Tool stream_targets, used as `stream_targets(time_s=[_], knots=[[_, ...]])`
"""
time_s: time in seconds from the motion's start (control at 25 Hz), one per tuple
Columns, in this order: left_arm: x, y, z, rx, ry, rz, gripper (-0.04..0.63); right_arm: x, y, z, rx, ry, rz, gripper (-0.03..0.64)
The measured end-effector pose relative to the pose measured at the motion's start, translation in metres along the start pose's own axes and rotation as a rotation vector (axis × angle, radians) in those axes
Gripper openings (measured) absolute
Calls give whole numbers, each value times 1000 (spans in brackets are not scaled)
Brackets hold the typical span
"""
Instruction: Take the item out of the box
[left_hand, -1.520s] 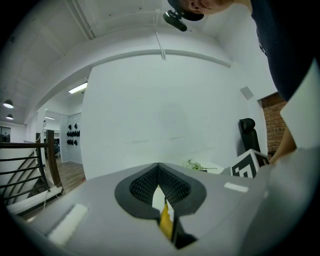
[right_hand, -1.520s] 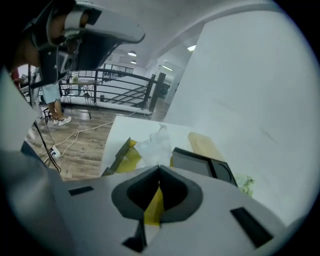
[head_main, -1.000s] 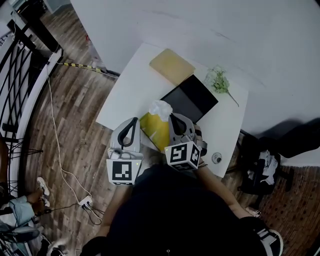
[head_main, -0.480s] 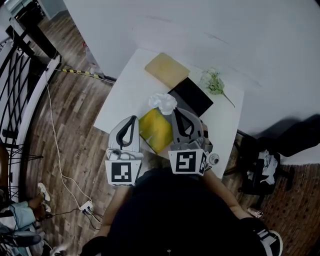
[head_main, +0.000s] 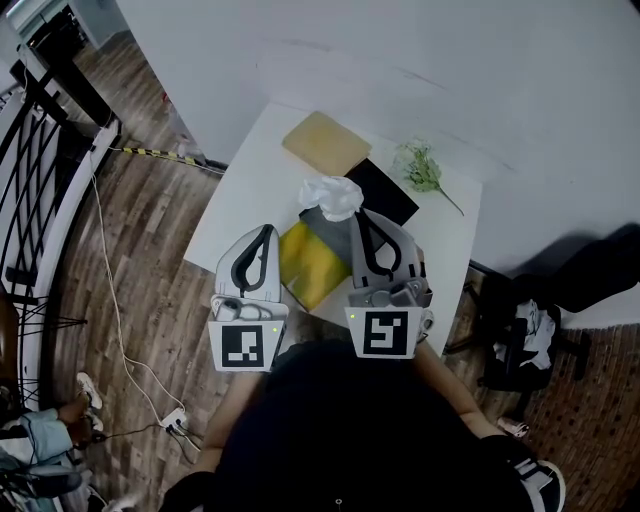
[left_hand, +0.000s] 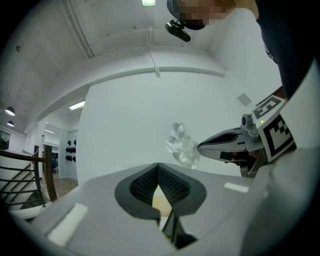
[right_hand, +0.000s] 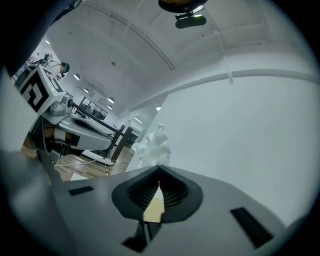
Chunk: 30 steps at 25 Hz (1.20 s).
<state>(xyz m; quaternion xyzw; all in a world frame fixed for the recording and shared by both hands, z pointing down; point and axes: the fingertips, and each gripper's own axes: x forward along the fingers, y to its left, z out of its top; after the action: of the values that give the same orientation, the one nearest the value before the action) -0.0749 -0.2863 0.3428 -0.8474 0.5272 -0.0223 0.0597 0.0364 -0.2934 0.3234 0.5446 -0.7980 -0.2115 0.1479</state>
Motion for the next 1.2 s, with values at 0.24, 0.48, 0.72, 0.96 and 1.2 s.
stream_targets(time_s=[0.24,0.48,0.72,0.96,1.2], knots=[[6,-9,15,5,-26,11,9,-10,-27,1,186,-80,-46,13],[10,-20,23,12,-35,9,9,-21,-55,-6,312,-111,-93,12],[14,-34,31,23,-54,8,9,-36,-78,-14,334,-123,-140,12],[17,-48,33,28,-63,14,9,-46,-87,-22,336,-137,-142,12],[17,-60,28,31,-65,25,9,-52,-93,-27,353,-174,-127,12]])
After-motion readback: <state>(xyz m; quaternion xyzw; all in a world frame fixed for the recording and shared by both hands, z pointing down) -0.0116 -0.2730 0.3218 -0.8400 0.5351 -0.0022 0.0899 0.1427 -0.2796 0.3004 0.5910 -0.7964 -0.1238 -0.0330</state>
